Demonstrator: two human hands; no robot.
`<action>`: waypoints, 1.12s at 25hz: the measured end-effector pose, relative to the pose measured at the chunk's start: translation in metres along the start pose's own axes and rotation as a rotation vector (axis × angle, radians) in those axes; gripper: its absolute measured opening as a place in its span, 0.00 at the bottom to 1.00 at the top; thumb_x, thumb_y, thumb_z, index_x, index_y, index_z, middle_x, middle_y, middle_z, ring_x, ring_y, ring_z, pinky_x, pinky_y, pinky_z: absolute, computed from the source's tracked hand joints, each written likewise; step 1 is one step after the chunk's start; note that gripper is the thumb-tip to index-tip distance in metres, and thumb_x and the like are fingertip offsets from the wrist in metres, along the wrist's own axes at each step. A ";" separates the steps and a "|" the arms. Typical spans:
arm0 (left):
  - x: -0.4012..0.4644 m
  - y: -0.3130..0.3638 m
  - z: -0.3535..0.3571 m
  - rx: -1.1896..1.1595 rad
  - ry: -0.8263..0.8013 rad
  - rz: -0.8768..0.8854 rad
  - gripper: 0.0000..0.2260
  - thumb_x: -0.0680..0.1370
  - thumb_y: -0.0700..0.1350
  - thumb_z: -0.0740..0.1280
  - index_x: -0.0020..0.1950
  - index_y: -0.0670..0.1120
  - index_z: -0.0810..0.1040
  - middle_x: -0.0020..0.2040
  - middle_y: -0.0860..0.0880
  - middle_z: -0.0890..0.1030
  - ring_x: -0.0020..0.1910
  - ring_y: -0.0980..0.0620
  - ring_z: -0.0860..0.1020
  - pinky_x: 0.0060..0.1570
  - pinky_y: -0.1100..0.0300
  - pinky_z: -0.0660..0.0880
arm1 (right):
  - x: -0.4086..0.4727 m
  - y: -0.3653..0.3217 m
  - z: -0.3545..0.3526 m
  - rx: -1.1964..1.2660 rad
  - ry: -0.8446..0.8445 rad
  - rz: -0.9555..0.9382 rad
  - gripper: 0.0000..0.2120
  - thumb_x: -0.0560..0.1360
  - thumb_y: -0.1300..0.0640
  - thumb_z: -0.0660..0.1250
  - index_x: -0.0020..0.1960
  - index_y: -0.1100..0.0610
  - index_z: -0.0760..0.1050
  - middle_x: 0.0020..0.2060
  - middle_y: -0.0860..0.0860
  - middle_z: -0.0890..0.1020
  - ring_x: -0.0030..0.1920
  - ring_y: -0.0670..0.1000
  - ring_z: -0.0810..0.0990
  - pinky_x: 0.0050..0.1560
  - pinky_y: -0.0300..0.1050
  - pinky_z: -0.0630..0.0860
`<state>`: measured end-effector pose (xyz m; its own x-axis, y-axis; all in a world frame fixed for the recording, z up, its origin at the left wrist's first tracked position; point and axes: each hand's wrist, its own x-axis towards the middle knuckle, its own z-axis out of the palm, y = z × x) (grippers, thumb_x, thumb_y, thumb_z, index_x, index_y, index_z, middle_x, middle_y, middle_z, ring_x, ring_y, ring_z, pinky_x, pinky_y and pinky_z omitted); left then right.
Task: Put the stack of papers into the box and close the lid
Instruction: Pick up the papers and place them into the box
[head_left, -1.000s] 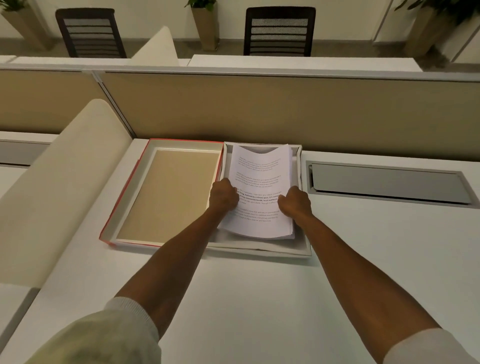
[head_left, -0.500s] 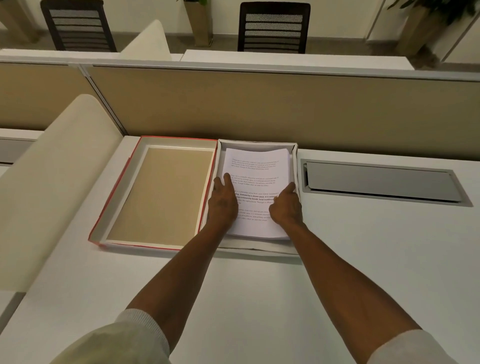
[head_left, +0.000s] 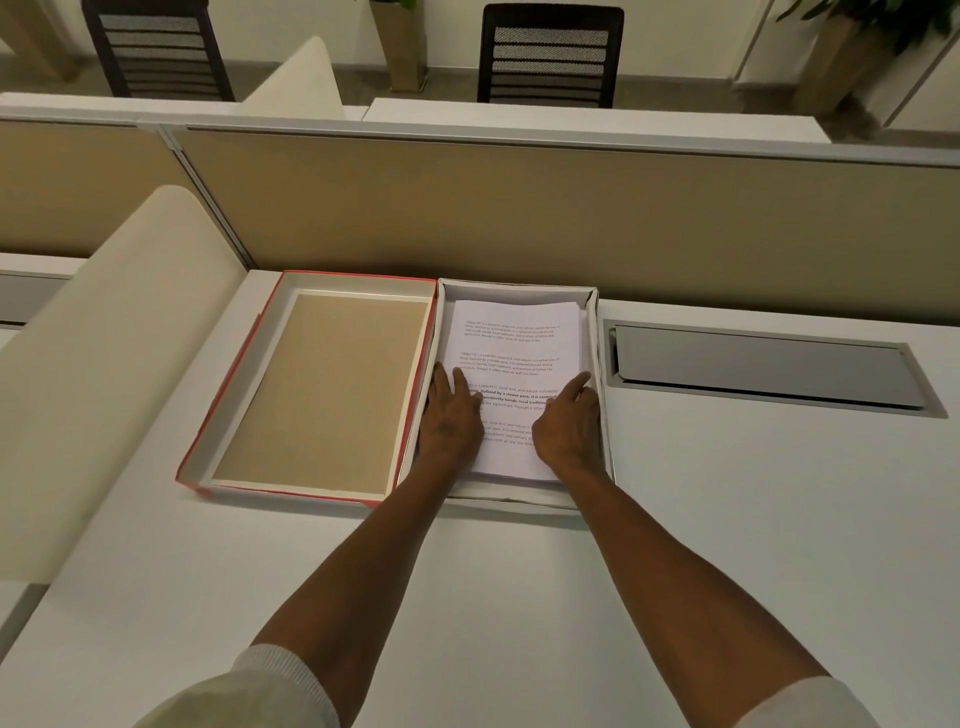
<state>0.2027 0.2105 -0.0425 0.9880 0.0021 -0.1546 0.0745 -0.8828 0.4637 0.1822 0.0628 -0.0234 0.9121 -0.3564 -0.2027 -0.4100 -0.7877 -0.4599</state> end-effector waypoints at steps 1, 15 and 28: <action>0.001 -0.001 0.002 0.011 0.008 0.006 0.28 0.85 0.54 0.52 0.82 0.44 0.49 0.83 0.43 0.45 0.82 0.42 0.49 0.77 0.48 0.56 | -0.001 0.000 0.001 -0.025 0.015 -0.026 0.40 0.79 0.51 0.65 0.79 0.62 0.43 0.77 0.62 0.58 0.76 0.62 0.63 0.71 0.52 0.68; -0.003 0.002 0.008 -0.097 -0.008 -0.024 0.28 0.85 0.54 0.49 0.82 0.45 0.45 0.83 0.46 0.44 0.82 0.44 0.47 0.79 0.49 0.49 | 0.000 0.029 0.022 -0.308 -0.080 -0.266 0.36 0.81 0.37 0.46 0.81 0.55 0.41 0.81 0.55 0.41 0.80 0.62 0.41 0.78 0.59 0.45; -0.007 -0.002 0.015 0.048 0.012 0.060 0.33 0.83 0.60 0.46 0.81 0.45 0.38 0.82 0.47 0.37 0.82 0.46 0.39 0.79 0.51 0.42 | 0.001 0.032 0.016 -0.266 -0.095 -0.243 0.40 0.79 0.35 0.49 0.81 0.55 0.39 0.81 0.55 0.39 0.80 0.62 0.42 0.78 0.56 0.48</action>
<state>0.1934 0.2052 -0.0557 0.9921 -0.0458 -0.1171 0.0089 -0.9032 0.4291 0.1705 0.0458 -0.0523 0.9742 -0.1049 -0.1998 -0.1570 -0.9510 -0.2664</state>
